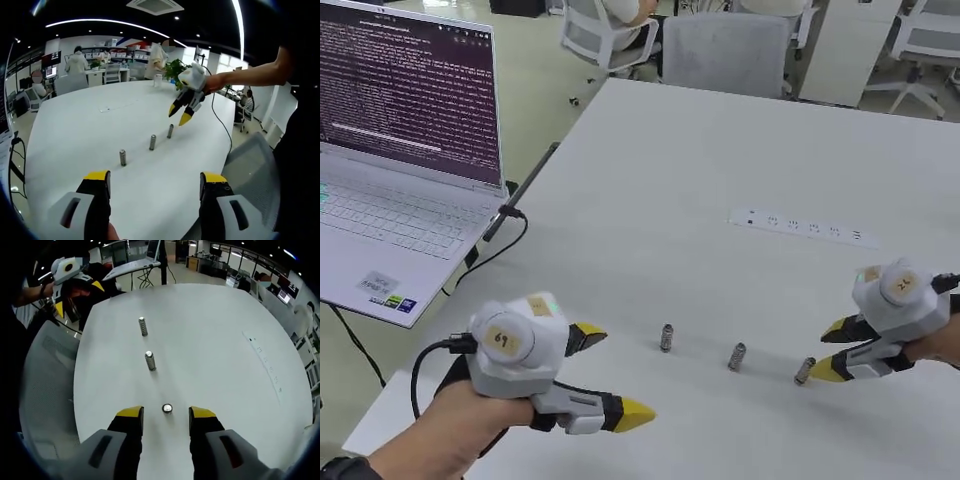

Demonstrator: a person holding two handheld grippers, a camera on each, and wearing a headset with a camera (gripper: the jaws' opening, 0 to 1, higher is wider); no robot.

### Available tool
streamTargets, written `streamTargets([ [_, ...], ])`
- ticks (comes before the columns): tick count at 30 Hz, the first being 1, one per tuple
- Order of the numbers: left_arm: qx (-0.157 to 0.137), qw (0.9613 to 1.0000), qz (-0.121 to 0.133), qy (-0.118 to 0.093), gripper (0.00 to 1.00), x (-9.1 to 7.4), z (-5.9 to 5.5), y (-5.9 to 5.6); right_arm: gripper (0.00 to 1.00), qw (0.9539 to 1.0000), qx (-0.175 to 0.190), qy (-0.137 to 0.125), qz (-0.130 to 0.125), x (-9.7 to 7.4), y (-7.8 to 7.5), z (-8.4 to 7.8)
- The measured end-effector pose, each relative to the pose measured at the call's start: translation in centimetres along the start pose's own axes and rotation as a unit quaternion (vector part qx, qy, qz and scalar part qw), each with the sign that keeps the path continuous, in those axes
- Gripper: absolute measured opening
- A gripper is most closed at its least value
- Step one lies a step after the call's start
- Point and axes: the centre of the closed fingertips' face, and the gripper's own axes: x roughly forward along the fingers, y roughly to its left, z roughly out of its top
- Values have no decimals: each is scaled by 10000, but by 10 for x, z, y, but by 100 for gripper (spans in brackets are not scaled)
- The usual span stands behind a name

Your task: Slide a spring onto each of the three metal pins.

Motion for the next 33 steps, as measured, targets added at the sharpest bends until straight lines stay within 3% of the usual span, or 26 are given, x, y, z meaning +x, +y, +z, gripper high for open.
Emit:
streamTargets([
  [6, -53, 10000, 34, -19, 71, -1, 1, 2, 39, 9984, 375, -413, -108, -11, 3, -2],
  [16, -86, 10000, 36, -30, 71, 0, 2, 4, 48, 9936, 803, -772, -211, -25, 16, -14],
  [29, -114, 9999, 67, -21, 71, -1, 0, 6, 58, 9821, 1267, -1356, -306, -43, 31, -15],
  [33, -120, 9999, 83, -21, 71, -2, 1, 7, 59, 9760, 1457, -1588, -317, -50, 36, -13],
])
